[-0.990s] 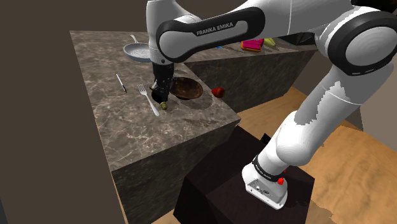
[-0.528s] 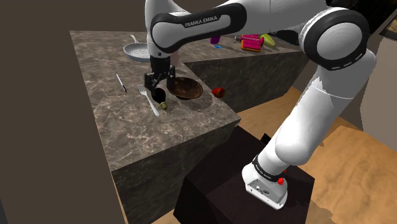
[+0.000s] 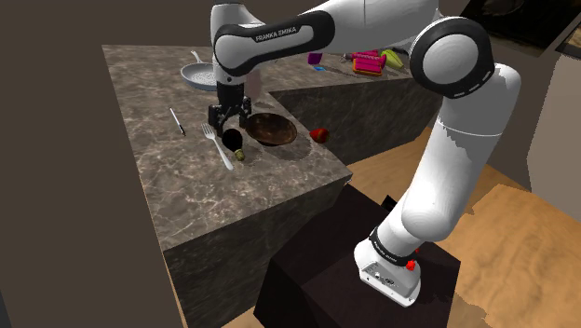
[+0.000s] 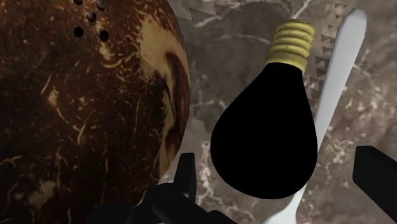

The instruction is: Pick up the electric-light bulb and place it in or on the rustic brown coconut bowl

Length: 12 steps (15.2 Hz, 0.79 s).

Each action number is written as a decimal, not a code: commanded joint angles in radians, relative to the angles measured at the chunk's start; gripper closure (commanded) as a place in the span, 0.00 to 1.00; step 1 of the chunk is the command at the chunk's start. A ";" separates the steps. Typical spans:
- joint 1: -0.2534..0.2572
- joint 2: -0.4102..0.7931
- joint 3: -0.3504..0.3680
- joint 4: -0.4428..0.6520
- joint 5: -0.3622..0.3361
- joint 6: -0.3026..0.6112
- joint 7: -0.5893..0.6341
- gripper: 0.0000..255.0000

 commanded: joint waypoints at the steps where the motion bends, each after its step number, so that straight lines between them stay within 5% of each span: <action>1: 0.000 0.008 -0.001 -0.015 -0.002 0.024 -0.001 0.00; 11: 0.001 0.017 -0.001 -0.040 -0.004 0.056 0.001 0.00; 12: 0.001 0.017 -0.001 -0.040 -0.003 0.056 0.001 1.00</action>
